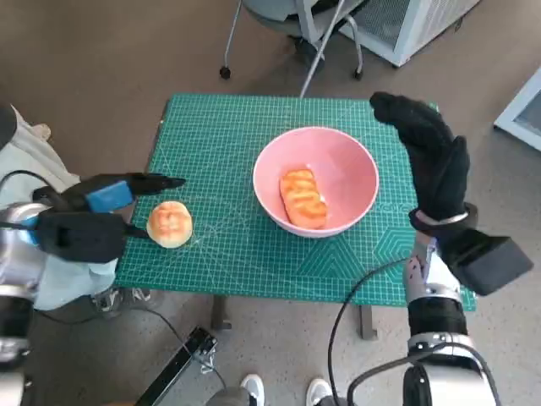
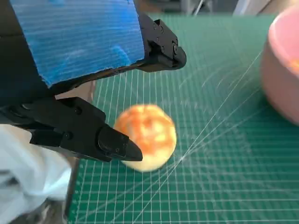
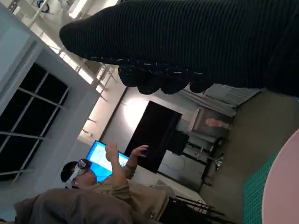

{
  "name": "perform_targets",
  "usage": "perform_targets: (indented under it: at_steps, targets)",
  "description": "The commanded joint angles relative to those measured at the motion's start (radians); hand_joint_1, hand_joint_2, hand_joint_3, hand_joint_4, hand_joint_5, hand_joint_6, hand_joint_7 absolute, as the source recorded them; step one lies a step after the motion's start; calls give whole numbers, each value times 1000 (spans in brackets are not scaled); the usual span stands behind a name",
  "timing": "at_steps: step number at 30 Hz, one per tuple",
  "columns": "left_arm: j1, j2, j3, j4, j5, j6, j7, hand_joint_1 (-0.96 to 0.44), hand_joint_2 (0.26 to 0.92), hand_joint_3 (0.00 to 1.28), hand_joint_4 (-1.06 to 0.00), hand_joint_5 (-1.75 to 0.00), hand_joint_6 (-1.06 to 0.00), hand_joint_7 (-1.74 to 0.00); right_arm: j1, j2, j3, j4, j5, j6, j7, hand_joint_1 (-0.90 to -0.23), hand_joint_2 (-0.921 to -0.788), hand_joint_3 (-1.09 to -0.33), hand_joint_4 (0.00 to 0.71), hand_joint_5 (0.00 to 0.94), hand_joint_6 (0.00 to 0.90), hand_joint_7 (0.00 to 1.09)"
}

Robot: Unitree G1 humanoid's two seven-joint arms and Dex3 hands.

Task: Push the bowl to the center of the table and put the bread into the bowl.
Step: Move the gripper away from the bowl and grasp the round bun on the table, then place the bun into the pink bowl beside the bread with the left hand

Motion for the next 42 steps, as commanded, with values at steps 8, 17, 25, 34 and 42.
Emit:
perform_targets:
  at_steps: [8,17,25,34,42]
  targets:
    - [-104,-99,-138,251,179,-39,178,-20,840,14,-375,-33,-466,-32,19,-3,-7,2,4,7,20,-580,-921,-752,393,9,2,908]
    - [-172,-106,-178,327,221,-51,224,-2,917,137,-585,-1024,-542,-1029,26,-7,-9,-9,7,4,21,-578,-921,-756,386,5,2,907]
    - [-192,-66,-53,169,60,-144,182,2,920,90,-654,-1235,-615,-1123,27,-12,-15,-16,11,9,22,-581,-921,-743,389,5,14,874]
    - [-256,-108,75,-26,-98,-190,197,2,919,58,-659,-1236,-686,-1071,14,-9,-21,-8,14,13,30,-595,-921,-737,391,6,24,845]
    - [-355,-194,79,-189,-95,-79,230,1,918,53,-665,-1186,-693,-1110,4,-3,-17,1,3,10,28,-584,-921,-739,393,6,25,840]
